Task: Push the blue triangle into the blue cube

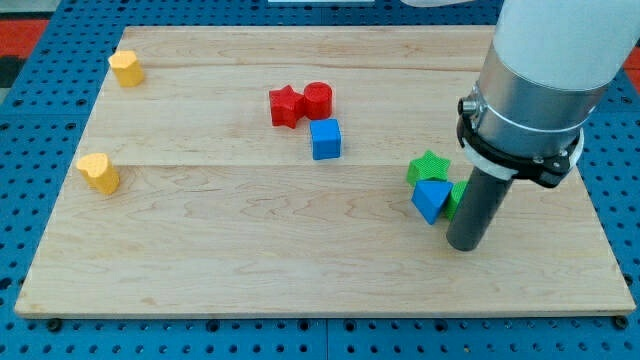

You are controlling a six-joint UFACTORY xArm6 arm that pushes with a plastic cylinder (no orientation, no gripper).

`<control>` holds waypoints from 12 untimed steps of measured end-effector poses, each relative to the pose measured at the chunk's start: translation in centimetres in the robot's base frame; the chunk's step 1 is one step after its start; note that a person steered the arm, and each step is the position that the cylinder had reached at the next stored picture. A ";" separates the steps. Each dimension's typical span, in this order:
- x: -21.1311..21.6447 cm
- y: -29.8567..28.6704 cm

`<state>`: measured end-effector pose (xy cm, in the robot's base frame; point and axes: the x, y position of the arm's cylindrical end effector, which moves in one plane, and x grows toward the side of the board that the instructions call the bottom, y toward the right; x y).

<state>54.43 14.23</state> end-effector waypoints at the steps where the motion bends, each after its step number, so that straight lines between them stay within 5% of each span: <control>1: -2.4 0.0; 4: -4.3 -11.5; 5: -4.9 -8.0; 7: 1.1 -3.9; 8: -2.5 0.4; 10: -6.3 -1.6; 12: -6.9 -11.2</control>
<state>47.54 3.00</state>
